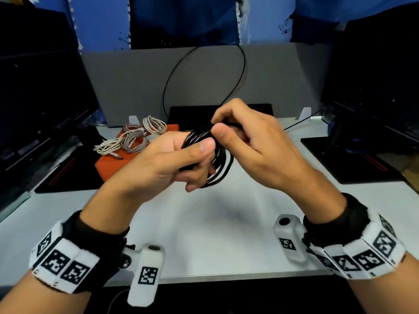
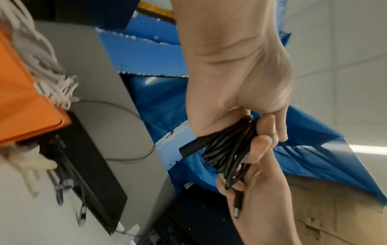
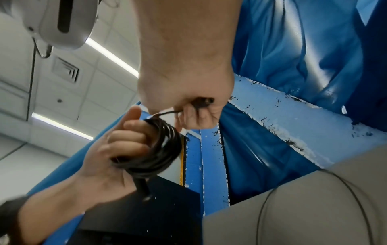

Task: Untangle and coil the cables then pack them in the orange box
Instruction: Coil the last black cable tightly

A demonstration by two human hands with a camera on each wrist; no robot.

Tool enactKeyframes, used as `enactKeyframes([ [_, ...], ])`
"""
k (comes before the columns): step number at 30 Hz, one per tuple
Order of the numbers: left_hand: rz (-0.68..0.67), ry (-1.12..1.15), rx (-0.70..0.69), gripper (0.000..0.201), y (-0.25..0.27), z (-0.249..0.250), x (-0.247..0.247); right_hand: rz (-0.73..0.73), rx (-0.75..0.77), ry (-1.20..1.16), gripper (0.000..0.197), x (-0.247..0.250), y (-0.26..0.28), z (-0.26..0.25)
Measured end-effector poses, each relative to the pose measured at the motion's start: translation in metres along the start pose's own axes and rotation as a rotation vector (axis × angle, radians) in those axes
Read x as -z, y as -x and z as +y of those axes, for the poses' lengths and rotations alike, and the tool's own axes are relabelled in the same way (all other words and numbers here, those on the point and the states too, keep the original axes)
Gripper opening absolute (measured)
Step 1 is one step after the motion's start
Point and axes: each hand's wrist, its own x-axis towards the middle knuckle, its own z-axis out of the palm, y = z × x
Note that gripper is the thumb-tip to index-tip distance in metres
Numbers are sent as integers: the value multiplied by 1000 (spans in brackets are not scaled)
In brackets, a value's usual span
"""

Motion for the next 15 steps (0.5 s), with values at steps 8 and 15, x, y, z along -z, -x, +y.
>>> enactKeyframes([
  [8,87,486,155,32,-6,-3,1,-78,-148,-280,50,-26,-1,8],
  [15,390,184,157,38,-14,3,-7,201,-211,-316,41,-37,2,-1],
])
